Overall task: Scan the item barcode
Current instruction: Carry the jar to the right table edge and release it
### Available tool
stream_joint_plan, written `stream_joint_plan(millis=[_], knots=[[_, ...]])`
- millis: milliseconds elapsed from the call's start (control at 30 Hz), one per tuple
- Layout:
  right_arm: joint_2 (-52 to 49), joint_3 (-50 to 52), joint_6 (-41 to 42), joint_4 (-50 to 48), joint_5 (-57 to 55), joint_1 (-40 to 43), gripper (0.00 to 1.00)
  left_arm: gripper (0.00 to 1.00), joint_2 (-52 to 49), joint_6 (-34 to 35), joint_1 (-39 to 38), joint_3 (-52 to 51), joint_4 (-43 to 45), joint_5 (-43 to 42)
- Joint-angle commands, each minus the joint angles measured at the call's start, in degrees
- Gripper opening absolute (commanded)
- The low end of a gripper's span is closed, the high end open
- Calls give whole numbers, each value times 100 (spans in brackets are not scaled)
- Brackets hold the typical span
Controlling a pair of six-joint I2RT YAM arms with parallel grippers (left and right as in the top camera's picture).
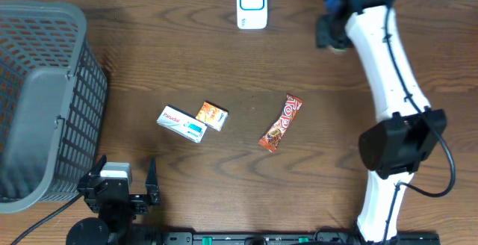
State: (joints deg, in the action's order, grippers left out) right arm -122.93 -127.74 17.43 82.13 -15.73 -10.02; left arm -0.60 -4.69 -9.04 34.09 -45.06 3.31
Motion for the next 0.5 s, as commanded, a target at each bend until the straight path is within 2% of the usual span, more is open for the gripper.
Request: stream_joint_plan(millis=[0, 233, 467], knots=[[33, -2, 461, 219, 175, 584, 59, 93, 37, 11, 24, -11, 7, -13], [31, 238, 546, 420, 420, 1947, 61, 93, 37, 11, 24, -11, 7, -13], [28, 1357, 590, -400, 632, 3165, 62, 93, 37, 11, 24, -11, 7, -13]])
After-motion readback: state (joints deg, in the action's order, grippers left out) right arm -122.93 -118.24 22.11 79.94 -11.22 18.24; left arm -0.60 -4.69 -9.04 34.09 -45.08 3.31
